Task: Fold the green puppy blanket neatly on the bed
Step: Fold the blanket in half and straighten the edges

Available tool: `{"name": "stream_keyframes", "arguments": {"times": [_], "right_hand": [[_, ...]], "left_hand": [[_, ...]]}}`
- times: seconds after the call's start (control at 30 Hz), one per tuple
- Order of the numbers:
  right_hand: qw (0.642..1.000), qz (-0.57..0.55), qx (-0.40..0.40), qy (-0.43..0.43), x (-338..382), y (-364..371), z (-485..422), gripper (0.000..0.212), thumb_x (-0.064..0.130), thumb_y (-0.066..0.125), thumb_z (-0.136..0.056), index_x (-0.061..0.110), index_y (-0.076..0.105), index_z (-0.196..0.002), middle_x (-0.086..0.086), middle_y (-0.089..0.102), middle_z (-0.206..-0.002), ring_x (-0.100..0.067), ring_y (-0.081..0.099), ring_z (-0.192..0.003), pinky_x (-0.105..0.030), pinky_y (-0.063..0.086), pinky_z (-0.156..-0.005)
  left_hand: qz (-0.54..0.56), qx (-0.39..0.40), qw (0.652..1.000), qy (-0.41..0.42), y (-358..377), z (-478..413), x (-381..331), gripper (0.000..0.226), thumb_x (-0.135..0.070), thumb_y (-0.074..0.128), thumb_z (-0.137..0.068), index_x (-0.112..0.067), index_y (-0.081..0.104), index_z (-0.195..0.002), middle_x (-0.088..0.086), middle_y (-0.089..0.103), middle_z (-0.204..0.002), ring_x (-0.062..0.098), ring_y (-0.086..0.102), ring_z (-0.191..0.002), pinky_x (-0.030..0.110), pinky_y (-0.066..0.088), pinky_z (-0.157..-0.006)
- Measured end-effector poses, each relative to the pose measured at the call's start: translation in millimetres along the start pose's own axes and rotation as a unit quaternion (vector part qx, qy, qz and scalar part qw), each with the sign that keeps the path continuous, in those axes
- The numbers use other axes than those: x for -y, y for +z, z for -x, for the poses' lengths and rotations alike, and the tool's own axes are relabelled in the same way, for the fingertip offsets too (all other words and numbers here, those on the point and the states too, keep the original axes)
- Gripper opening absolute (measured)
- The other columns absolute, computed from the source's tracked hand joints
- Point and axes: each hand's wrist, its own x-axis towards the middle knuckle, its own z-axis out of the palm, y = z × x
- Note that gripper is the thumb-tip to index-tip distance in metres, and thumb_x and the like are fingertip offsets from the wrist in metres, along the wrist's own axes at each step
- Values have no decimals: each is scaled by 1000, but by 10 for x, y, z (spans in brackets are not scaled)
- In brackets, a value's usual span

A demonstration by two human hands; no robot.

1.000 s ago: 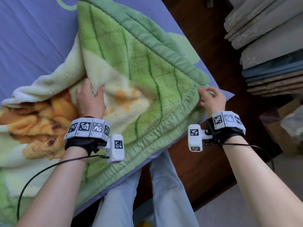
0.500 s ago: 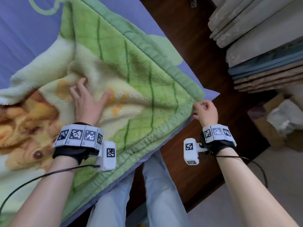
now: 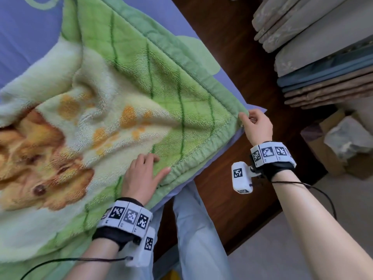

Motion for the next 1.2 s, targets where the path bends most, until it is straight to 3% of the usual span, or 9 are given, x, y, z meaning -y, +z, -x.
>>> {"name": "stream_keyframes", "arguments": {"times": [0.13,0.23,0.3,0.37,0.4,0.57,0.73,0.93,1.2], "right_hand": [[999,14,51,-4,111,35,-20,32,42,62,-86,22,51,-107,9,51,-81,-13,52,-76,-23,31,-60],[994,46,91,-35,166,13,-1,36,47,60,-87,18,53,-107,3,57,-87,-13,53,-77,-26,36,-64],[994,56,68,-68,159,-50,-11,29,44,58,-89,16,59,-99,4,59,-84,-12,53,-75,-20,37,-62],[994,50,35,-94,134,-142,-22,23,41,59,-89,18,59,-92,6,56,-75,-6,50,-65,-10,34,-52],[993,54,27,-101,119,-169,-27,22,39,60,-88,17,59,-92,4,57,-75,-9,51,-65,-13,33,-52],[993,105,32,-49,149,36,-26,30,29,57,-92,8,56,-113,-12,63,-105,-29,58,-101,-28,36,-76],[986,149,73,5,324,143,-99,39,18,53,-93,6,42,-129,-17,57,-125,-36,53,-115,-35,41,-89],[976,158,148,41,464,151,-134,52,25,55,-89,5,34,-133,-20,48,-129,-40,44,-122,-47,41,-99],[978,159,116,73,445,260,-124,65,30,60,-87,9,28,-139,-20,43,-136,-41,36,-128,-44,30,-105]], "left_hand": [[-117,-20,993,-6,194,122,49,62,-50,70,-73,-26,41,-123,-1,46,-117,19,47,-107,33,42,-91],[-113,-27,993,5,216,64,3,50,-27,68,-79,-18,43,-121,4,50,-115,22,51,-103,32,46,-84],[-52,-28,998,13,196,11,25,46,-20,63,-82,-16,45,-124,4,52,-114,22,56,-98,31,48,-77],[16,-13,1000,20,179,3,82,49,-21,57,-84,-17,44,-132,2,52,-117,17,56,-91,27,46,-74],[37,-1,999,27,181,21,108,51,-24,55,-85,-19,43,-134,1,51,-119,13,54,-91,24,44,-75],[26,58,996,58,329,127,167,56,-48,43,-90,-25,33,-140,-4,35,-129,12,36,-124,29,37,-100],[82,78,993,18,280,-11,149,50,-57,23,-93,-27,45,-127,-5,39,-116,11,42,-112,29,36,-97],[50,144,988,-30,202,-337,93,20,-41,42,-95,-22,43,-102,4,40,-108,21,46,-107,39,44,-95],[53,163,984,-42,214,-420,100,17,-37,45,-94,-22,38,-95,3,36,-104,24,45,-108,40,43,-95]]}}
